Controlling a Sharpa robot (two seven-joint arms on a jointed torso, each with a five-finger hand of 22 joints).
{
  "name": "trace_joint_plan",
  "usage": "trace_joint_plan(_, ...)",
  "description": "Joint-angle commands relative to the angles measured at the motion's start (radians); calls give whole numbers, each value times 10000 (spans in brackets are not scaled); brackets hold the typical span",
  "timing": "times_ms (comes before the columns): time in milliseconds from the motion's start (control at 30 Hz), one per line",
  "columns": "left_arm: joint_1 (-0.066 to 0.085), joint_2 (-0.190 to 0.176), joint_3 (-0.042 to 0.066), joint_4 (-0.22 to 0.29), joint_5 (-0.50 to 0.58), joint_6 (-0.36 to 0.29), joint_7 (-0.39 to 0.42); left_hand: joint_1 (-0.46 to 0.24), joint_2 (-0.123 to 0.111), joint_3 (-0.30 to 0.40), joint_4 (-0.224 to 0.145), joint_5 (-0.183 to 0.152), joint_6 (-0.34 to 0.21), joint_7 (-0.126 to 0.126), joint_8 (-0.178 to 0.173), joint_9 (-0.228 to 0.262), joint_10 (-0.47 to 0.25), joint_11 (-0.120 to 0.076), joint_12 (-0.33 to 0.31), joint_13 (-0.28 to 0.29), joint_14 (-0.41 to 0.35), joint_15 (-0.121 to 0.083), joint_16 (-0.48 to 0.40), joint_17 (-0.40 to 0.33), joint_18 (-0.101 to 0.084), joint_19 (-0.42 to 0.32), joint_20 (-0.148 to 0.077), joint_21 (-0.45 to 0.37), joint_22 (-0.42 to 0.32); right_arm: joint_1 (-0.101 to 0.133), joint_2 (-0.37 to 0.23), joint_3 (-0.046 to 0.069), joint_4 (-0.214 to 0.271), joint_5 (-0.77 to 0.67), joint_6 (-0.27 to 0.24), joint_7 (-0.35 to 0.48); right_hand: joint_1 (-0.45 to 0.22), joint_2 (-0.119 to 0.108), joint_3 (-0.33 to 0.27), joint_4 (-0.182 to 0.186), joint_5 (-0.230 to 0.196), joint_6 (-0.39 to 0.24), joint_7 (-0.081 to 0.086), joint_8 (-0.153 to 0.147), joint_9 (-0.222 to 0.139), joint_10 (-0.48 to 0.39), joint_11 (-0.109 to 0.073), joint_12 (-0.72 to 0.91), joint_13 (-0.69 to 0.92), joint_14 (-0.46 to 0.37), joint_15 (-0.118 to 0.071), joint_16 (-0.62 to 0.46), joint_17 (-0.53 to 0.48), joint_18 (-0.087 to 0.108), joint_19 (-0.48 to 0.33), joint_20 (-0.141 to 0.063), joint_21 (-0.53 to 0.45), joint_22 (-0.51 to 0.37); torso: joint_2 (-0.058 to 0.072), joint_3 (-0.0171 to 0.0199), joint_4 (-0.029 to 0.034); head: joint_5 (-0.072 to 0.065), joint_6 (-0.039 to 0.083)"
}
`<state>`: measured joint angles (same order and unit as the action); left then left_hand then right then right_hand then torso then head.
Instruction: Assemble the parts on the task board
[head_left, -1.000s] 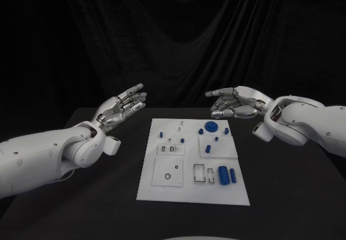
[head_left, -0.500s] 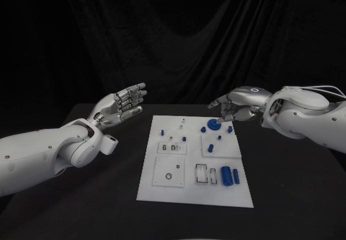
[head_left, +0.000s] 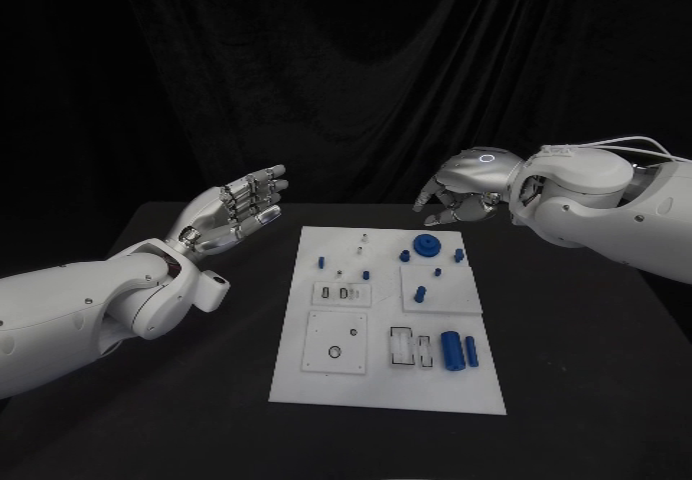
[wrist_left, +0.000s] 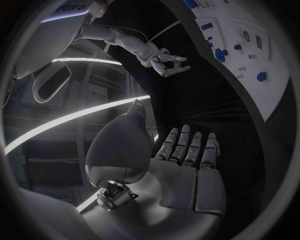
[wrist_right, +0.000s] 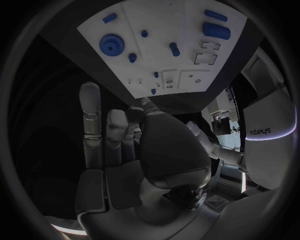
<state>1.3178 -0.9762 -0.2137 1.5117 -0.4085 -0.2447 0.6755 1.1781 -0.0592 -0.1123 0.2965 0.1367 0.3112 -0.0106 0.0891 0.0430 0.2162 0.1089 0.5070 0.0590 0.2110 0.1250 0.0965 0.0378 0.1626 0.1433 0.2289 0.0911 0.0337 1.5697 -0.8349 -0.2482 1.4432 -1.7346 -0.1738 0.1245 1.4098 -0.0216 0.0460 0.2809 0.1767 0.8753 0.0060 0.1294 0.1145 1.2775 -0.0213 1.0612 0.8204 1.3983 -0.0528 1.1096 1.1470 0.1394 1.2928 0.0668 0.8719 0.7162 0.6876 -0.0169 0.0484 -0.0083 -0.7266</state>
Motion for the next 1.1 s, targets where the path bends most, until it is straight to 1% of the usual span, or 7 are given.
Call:
trace_joint_plan(33, 32, 22, 9, 3, -126, 9, 557, 1, 91, 76, 0, 61, 67, 25, -18, -12, -8, 65, -9, -15, 16, 42, -54, 7, 151, 6, 50, -2, 12, -87, 96, 10, -110, -364, 605, -418, -217, -112, 177, -5, 7, 206, -12, -109, 203, 727, -75, 1507, 2238, 551, -84, 1819, 1755, -353, 46, -164, 2209, 2586, 22, -10, 12, 6, -44)
trace_joint_plan(333, 35, 74, 9, -80, -126, 111, 567, 10, 297, 105, -10, 225, 28, 17, -49, -19, -40, 47, -60, -21, 15, 115, -64, 2, 137, 29, 99, 16, 18, -373, 517, 10, -511, 55, 870, -424, -147, -464, 1026, -154, -1, 655, 4, -43, 822, 1824, -251, 3552, 5194, 1314, -231, 3747, 3500, -675, 570, -338, 4510, 5475, 44, -23, 18, 56, -101)
trace_joint_plan(667, 36, 166, 8, -172, -126, 204, 581, 13, 325, 100, -13, 244, -23, 6, -69, -26, -53, 37, -84, -24, 22, 146, -64, 1, 131, 32, 122, 19, 19, -676, 871, 10, -885, 127, 1350, -746, -993, -927, 1439, 69, -1160, 222, -64, -286, 1060, 1348, -206, 2973, 4585, 972, -197, 3155, 3072, -513, -221, -320, 3917, 5019, 46, -23, 19, 73, -174)
trace_joint_plan(733, 35, 186, 8, -193, -126, 231, 582, 13, 337, 100, -13, 248, -28, 3, -72, -27, -60, 36, -97, -26, 11, 150, -69, -1, 129, 10, 127, 5, 14, -728, 910, 10, -947, 130, 1429, -837, -1401, -1041, 1415, 78, -1255, 48, -117, -362, 1116, 857, -69, 2531, 4109, 614, -39, 2707, 2773, -375, -1029, -256, 3197, 4381, 46, -25, 18, 98, -189)
trace_joint_plan(800, 35, 201, 8, -212, -126, 253, 583, 14, 356, 100, -13, 255, -45, 1, -80, -29, -74, 35, -120, -29, -5, 156, -78, -5, 126, -10, 132, -7, 9, -774, 945, 10, -1009, 132, 1516, -927, -2144, -1227, 1280, 11, -1289, -694, -436, -600, 1103, -1533, 310, 573, 2108, -1584, 292, 293, 1264, -35, -4585, 42, 1, 1649, 48, -25, 15, 107, -203)
trace_joint_plan(867, 35, 219, 8, -234, -126, 274, 585, 14, 372, 99, -14, 262, -56, -4, -86, -30, -84, 35, -132, -30, -8, 159, -81, -7, 123, -33, 134, -20, 3, -819, 985, 10, -1080, 133, 1543, -969, -2884, -1361, 1092, 81, -1236, -1369, -717, -600, 1052, -4940, 560, -1554, 347, -5537, 532, -3271, -681, -312, -6003, 393, -1321, 1025, 53, -17, 22, 104, -210)
trace_joint_plan(1100, 35, 298, 8, -333, -126, 355, 586, 18, 403, 93, -16, 277, -82, -15, -99, -33, -116, 34, -173, -35, 4, 161, -80, -6, 117, -81, 135, -49, -8, -908, 1105, 10, -1281, 177, 1300, -820, -2544, -1294, 1016, 138, -1305, -1481, -773, -330, 1429, -5479, 872, 1811, 2965, -5489, 815, -1172, 1011, -185, -5981, 802, -2483, 494, 71, -14, 38, 93, -246)
